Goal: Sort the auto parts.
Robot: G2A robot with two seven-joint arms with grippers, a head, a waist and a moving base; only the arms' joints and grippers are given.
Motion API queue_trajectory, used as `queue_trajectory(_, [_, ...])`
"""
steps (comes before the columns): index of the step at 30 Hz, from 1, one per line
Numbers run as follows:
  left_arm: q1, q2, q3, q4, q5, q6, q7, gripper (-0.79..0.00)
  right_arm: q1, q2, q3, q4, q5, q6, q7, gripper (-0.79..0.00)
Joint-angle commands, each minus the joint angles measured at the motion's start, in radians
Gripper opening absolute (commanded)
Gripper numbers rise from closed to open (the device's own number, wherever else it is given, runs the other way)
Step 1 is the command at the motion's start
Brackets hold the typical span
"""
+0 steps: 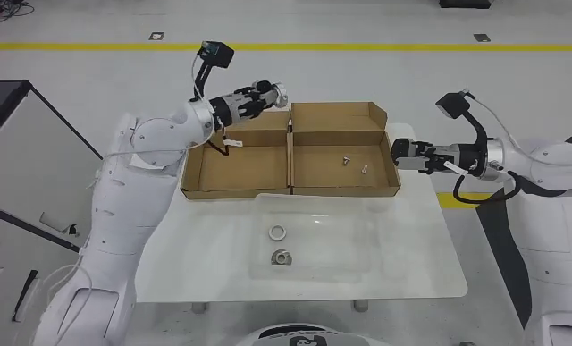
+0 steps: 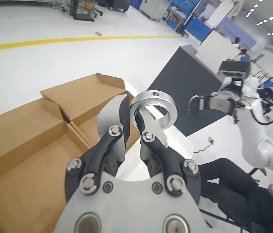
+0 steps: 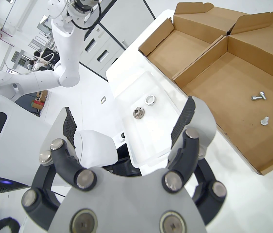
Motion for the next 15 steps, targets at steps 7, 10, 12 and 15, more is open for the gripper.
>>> queue_trajectory(7, [-0.136,-0.018,0.144,0.203,0.129,0.022,-0.109,-0.785,0.0,0.0,0.0,0.0,0.0,0.0,0.0,0.0])
queue_trajectory(10, [-0.172,-0.027,0.193,0.26,0.157,0.044,-0.149,-0.785,0.0,0.0,0.0,0.0,0.0,0.0,0.0,0.0])
queue_trajectory(12, [-0.189,-0.033,0.217,0.291,0.181,0.07,-0.148,-0.785,0.0,0.0,0.0,0.0,0.0,0.0,0.0,0.0])
queue_trajectory(15, [-0.195,-0.036,0.228,0.301,0.189,0.078,-0.141,-0.785,0.0,0.0,0.0,0.0,0.0,0.0,0.0,0.0])
